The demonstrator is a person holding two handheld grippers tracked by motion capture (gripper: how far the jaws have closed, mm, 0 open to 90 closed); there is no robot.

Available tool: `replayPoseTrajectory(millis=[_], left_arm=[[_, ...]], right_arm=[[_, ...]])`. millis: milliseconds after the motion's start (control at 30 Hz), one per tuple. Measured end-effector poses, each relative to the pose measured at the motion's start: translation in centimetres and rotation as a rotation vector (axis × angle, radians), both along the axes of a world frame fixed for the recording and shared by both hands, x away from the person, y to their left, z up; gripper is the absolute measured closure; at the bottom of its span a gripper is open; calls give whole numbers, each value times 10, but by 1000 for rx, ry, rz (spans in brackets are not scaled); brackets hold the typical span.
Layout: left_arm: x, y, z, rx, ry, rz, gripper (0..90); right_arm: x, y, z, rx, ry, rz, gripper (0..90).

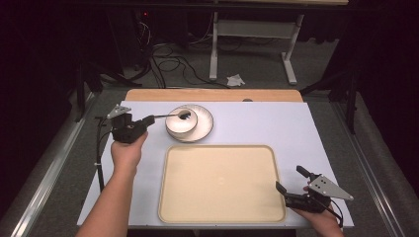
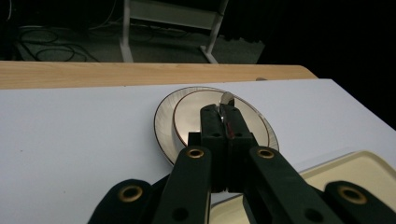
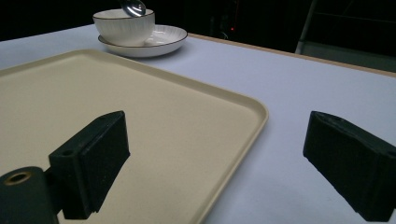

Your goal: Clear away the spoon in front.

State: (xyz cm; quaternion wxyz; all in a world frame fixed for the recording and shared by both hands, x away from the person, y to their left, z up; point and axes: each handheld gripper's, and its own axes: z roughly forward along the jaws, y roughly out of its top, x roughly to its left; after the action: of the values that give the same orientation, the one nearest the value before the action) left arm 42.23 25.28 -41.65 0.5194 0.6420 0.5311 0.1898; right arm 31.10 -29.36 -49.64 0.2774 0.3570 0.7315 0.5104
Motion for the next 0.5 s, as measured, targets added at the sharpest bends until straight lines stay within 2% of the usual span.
replayPoseTrajectory(millis=[133, 200, 500], left_arm=[[-11, 1, 3, -9, -24, 2, 895], [-22, 2, 5, -8, -41, -7, 895], [-54, 3, 9, -41, -96, -38, 895]], right_arm=[[0, 0, 0, -1, -2, 6, 77], [0, 0, 1, -3, -1, 9, 78], [0, 0, 2, -13, -5, 8, 82]])
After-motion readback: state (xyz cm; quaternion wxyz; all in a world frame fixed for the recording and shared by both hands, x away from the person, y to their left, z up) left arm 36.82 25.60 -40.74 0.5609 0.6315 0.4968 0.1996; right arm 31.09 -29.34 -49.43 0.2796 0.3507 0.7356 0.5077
